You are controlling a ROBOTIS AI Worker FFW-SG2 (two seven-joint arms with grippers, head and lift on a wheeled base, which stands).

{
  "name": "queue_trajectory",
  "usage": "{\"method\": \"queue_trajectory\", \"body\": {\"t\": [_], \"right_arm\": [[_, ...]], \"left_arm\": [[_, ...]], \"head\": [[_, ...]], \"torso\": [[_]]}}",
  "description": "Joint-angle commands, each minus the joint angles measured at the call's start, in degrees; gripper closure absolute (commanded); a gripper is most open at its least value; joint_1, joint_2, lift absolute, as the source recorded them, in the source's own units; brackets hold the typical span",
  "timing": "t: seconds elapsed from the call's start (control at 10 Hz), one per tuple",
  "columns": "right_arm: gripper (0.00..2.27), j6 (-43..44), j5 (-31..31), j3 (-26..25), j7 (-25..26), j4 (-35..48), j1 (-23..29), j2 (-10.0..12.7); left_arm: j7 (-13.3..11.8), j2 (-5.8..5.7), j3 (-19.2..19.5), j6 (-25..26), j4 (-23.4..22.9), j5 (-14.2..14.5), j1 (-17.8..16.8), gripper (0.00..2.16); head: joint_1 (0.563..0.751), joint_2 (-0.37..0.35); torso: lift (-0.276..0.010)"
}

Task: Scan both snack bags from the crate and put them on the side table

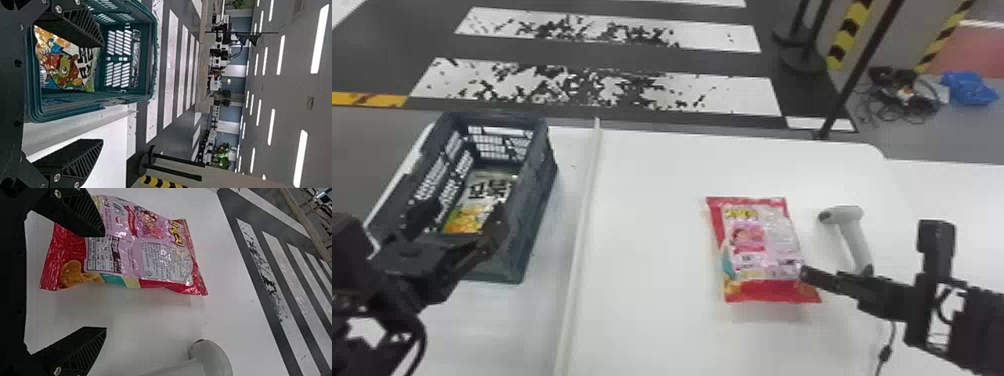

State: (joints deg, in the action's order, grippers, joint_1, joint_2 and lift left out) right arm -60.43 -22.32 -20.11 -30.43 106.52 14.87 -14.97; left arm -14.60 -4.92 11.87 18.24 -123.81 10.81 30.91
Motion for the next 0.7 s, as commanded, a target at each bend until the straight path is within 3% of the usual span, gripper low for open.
{"method": "queue_trajectory", "body": {"t": [0.0,0.3,0.4,0.5,0.6], "right_arm": [[0.08,-1.8,0.3,1.4,-0.5,-1.5,-1.6,-0.6],[0.09,-6.3,0.1,3.9,-3.9,-6.1,-4.9,-1.6],[0.26,-6.3,0.1,4.3,-5.9,-8.7,-6.2,-2.0],[1.03,-6.3,-0.1,4.2,-7.4,-10.0,-7.0,-2.1],[2.01,-6.3,-0.5,4.1,-7.4,-10.5,-7.2,-2.1]], "left_arm": [[0.0,0.0,0.0,0.0,0.1,0.0,-0.1,0.14],[0.0,0.0,0.0,0.0,0.1,0.0,-0.1,0.14],[0.0,0.0,0.0,0.0,0.1,0.0,-0.1,0.14],[0.0,-0.09,0.0,0.0,0.1,0.0,-0.1,0.14],[-0.1,-0.09,0.0,0.0,0.1,0.0,-0.1,0.14]], "head": [[0.695,-0.048],[0.695,-0.021],[0.695,-0.01],[0.695,0.0],[0.695,0.003]], "torso": [[-0.087],[-0.087],[-0.087],[-0.087],[-0.087]]}}
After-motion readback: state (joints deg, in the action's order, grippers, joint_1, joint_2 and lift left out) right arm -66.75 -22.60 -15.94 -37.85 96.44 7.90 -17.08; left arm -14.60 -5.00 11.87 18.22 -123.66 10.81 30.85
